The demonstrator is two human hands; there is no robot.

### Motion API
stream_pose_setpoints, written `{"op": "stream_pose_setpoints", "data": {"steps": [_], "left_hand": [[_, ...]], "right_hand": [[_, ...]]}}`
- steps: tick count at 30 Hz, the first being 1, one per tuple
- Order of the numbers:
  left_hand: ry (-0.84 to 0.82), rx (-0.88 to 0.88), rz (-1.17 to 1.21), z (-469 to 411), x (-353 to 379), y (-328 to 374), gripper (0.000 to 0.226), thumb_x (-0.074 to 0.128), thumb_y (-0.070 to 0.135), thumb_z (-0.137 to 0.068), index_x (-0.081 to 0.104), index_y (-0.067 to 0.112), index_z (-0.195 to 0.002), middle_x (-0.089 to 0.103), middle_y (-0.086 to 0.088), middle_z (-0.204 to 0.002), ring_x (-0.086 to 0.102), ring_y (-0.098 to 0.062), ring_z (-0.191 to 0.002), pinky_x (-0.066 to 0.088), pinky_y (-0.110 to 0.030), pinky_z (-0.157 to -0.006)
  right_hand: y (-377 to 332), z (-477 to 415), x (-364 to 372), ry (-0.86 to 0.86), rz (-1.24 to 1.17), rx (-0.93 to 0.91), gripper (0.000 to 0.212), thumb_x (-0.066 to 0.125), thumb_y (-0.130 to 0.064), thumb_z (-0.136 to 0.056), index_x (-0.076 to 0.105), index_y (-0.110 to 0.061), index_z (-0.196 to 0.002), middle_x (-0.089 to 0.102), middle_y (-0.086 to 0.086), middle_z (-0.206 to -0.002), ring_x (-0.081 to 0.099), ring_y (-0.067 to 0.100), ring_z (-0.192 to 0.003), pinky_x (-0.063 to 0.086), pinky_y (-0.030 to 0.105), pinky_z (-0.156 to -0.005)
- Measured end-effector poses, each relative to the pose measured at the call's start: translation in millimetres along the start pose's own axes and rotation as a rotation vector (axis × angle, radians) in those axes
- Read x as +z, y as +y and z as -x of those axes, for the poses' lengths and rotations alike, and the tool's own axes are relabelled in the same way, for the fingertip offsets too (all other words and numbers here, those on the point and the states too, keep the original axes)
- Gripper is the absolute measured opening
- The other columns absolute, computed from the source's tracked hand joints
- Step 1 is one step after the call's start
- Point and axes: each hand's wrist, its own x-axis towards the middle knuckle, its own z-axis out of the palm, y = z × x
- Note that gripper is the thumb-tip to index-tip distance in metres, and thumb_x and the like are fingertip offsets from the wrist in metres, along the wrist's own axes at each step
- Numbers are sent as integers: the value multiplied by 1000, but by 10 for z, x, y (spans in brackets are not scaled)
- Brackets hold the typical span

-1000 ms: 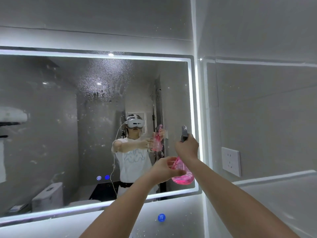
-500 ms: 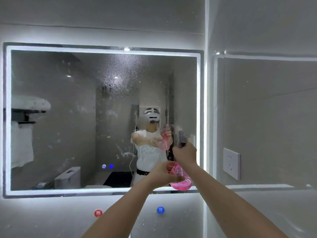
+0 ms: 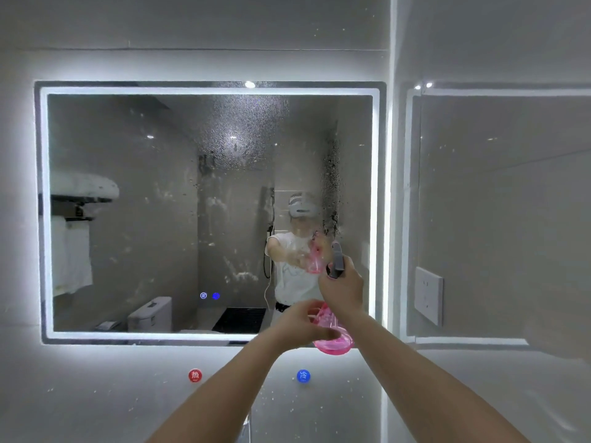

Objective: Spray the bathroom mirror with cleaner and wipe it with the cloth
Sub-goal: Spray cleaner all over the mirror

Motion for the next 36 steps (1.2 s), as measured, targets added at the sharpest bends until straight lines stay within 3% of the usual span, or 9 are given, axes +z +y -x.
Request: {"op": "stream_pose_setpoints", "data": {"steps": [3,12,17,20,22,26,29,32,36], "left_hand": [[-18,2,-1,48,28,8,63,77,27,-75,50,18,-130,58,2,-126,54,-8,-102,43,-13,-75],[30,-9,31,164,107,-13,65,78,28,-73,51,19,-131,59,4,-126,54,-8,-104,41,-18,-83],[82,-25,40,369,48,-146,65,79,27,-71,51,20,-129,59,5,-123,55,-8,-103,42,-18,-85],[125,-60,67,490,-7,-284,73,81,39,-60,54,24,-126,62,7,-120,59,-11,-106,48,-30,-94],[152,-80,79,576,-83,-381,76,79,45,-53,57,25,-123,64,8,-114,61,-11,-103,51,-34,-93],[200,-110,64,725,-275,-540,65,82,35,-62,58,25,-121,64,10,-113,61,-8,-100,51,-25,-86],[246,-137,49,876,-408,-644,64,82,33,-62,58,25,-121,65,11,-112,61,-3,-97,49,-18,-81],[287,-169,40,1049,-503,-733,60,80,30,-68,56,25,-122,62,14,-109,59,3,-91,45,-9,-71],[359,-244,21,1305,-666,-850,59,80,32,-68,57,27,-121,64,8,-114,61,-8,-96,49,-18,-78]], "right_hand": [[-23,63,-29,-22,19,-22,12,51,2,-77,53,-7,-86,51,1,-70,46,17,-63,37,24,-59],[-71,173,-104,-88,14,-24,16,51,2,-76,47,-12,-81,49,3,-70,43,18,-62,37,24,-57],[-122,343,34,-165,7,-79,34,51,8,-75,41,-20,-93,43,-5,-68,39,9,-57,36,11,-49],[-151,457,181,-212,7,-98,26,50,9,-74,48,-15,-82,44,2,-69,39,14,-60,37,18,-55],[-167,511,324,-235,-1,-77,19,50,8,-74,52,-9,-82,44,4,-67,41,18,-63,38,26,-59],[-207,611,625,-252,-40,-66,19,51,1,-70,52,-10,-85,47,5,-67,42,21,-64,42,36,-64],[-240,721,816,-285,-97,-49,18,52,1,-68,52,-14,-77,49,1,-66,44,21,-64,42,33,-64],[-313,834,982,-333,-126,-50,19,52,3,-71,55,-10,-84,54,4,-70,47,21,-66,41,28,-62],[-445,1027,1225,-391,-191,-74,17,52,6,-72,51,-10,-76,52,4,-70,44,18,-62,38,24,-60]]}}
